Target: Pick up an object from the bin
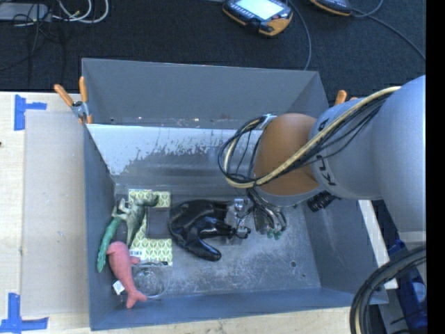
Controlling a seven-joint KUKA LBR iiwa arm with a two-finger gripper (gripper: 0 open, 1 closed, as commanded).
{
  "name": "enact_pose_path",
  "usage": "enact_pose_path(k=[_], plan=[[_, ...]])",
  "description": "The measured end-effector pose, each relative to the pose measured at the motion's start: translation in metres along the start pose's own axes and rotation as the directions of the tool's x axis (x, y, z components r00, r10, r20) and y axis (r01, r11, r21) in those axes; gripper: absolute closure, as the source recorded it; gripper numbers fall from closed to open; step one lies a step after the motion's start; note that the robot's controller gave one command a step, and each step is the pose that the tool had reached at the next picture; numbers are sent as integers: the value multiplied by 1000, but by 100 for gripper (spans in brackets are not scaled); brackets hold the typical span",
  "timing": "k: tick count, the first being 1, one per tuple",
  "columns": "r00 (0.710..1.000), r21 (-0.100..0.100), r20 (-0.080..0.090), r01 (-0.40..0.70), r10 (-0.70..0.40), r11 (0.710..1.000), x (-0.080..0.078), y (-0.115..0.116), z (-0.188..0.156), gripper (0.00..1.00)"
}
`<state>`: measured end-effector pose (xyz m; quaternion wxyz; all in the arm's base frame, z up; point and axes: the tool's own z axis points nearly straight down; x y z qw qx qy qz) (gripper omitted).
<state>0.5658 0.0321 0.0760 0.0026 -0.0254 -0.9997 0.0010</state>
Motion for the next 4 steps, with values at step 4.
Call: enact_pose_path(k=[4], plan=[[1000,0,-1,1,-1,1000,0,0,-42,100]])
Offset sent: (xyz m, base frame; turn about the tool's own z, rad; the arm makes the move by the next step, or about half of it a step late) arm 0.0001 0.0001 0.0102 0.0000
